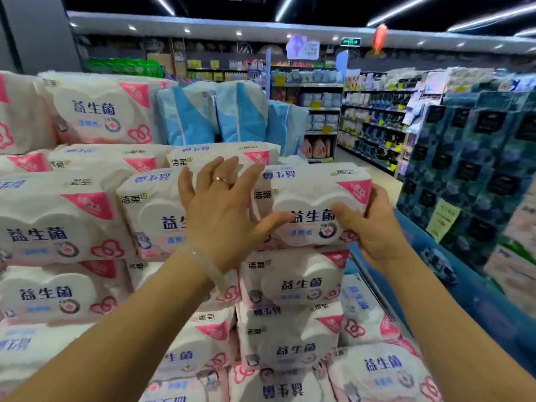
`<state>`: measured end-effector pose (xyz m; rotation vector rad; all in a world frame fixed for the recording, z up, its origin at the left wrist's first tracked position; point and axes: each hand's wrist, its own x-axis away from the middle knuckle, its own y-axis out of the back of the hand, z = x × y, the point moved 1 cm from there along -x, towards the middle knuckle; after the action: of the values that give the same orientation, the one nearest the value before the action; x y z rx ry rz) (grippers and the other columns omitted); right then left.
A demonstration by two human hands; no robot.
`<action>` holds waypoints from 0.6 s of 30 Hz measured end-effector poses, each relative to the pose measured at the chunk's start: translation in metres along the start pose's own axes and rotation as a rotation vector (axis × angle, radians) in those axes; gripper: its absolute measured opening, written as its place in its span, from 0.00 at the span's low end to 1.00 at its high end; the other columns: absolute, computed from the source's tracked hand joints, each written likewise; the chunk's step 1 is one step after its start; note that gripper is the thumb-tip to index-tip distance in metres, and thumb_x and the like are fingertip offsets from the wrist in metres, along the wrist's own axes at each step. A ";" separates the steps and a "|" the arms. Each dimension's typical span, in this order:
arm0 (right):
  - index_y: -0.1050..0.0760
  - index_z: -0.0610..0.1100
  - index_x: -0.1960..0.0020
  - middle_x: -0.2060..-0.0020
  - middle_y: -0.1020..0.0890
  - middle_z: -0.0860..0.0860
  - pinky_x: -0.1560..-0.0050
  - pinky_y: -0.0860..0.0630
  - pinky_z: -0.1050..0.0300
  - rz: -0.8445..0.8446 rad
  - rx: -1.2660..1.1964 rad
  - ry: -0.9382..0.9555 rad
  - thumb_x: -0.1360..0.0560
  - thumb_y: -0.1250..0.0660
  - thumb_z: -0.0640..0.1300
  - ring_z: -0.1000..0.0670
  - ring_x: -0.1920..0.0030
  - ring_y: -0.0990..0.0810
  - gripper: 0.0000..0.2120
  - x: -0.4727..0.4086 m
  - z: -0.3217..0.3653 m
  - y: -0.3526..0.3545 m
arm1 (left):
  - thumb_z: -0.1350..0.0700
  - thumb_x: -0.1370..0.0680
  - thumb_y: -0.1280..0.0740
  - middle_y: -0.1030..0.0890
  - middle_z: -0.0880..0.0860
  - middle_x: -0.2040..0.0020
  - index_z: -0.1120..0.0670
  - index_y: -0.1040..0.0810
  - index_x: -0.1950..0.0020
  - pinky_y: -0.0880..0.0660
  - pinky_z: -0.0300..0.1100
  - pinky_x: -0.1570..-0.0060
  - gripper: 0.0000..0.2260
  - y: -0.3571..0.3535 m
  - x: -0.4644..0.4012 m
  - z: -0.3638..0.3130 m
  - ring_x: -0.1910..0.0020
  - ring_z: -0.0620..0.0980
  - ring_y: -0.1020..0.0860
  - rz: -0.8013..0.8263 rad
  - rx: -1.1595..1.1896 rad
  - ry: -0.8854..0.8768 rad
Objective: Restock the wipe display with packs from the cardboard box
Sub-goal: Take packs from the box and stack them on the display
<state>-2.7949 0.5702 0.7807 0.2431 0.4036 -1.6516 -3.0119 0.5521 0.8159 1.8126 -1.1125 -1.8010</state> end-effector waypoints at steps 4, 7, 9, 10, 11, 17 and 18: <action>0.36 0.54 0.46 0.52 0.22 0.54 0.54 0.17 0.58 -0.032 0.023 -0.012 0.58 0.23 0.66 0.53 0.52 0.18 0.45 -0.004 -0.008 -0.001 | 0.25 0.36 0.46 0.23 0.57 0.36 0.44 0.25 0.36 0.46 0.66 0.33 0.37 -0.008 -0.004 -0.003 0.33 0.61 0.31 -0.060 -0.056 -0.011; 0.41 0.52 0.38 0.52 0.23 0.57 0.56 0.19 0.65 -0.011 0.076 -0.033 0.62 0.25 0.71 0.63 0.57 0.19 0.57 -0.003 -0.010 0.000 | 0.25 0.36 0.45 0.22 0.58 0.38 0.45 0.23 0.39 0.44 0.68 0.34 0.35 -0.012 -0.003 -0.004 0.35 0.62 0.30 -0.075 -0.121 -0.037; 0.44 0.49 0.33 0.50 0.24 0.57 0.50 0.19 0.60 0.030 0.109 -0.059 0.58 0.24 0.68 0.61 0.53 0.20 0.60 -0.001 -0.009 0.003 | 0.25 0.35 0.45 0.24 0.59 0.36 0.46 0.26 0.36 0.47 0.68 0.33 0.36 -0.008 -0.001 -0.006 0.33 0.62 0.32 -0.047 -0.138 -0.048; 0.46 0.47 0.30 0.49 0.24 0.57 0.45 0.20 0.55 0.058 0.148 -0.082 0.53 0.24 0.65 0.59 0.50 0.21 0.59 0.001 -0.005 0.004 | 0.25 0.35 0.44 0.27 0.59 0.33 0.45 0.28 0.34 0.49 0.67 0.32 0.37 -0.006 0.000 -0.007 0.31 0.61 0.35 -0.018 -0.141 -0.045; 0.49 0.45 0.27 0.48 0.25 0.56 0.41 0.22 0.52 0.083 0.202 -0.106 0.49 0.24 0.61 0.57 0.48 0.22 0.58 0.002 -0.001 0.005 | 0.25 0.34 0.43 0.29 0.58 0.31 0.45 0.30 0.32 0.51 0.66 0.30 0.37 -0.004 0.001 -0.006 0.29 0.61 0.38 0.008 -0.139 -0.042; 0.51 0.51 0.24 0.24 0.54 0.47 0.25 0.48 0.47 0.048 0.799 0.131 0.31 0.27 0.52 0.48 0.23 0.53 0.45 0.007 0.036 -0.001 | 0.28 0.33 0.40 0.42 0.58 0.24 0.44 0.37 0.28 0.58 0.64 0.29 0.37 -0.001 0.001 -0.005 0.24 0.59 0.48 0.048 -0.151 -0.071; 0.45 0.51 0.25 0.24 0.55 0.47 0.24 0.49 0.48 0.074 0.848 0.143 0.30 0.28 0.52 0.48 0.23 0.55 0.40 0.008 0.036 -0.005 | 0.29 0.32 0.40 0.43 0.58 0.23 0.44 0.39 0.27 0.58 0.64 0.29 0.37 -0.002 0.002 -0.004 0.24 0.59 0.48 0.048 -0.157 -0.088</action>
<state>-2.7983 0.5487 0.8114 0.9947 -0.2267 -1.6556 -3.0078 0.5507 0.8131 1.6177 -1.0062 -1.8991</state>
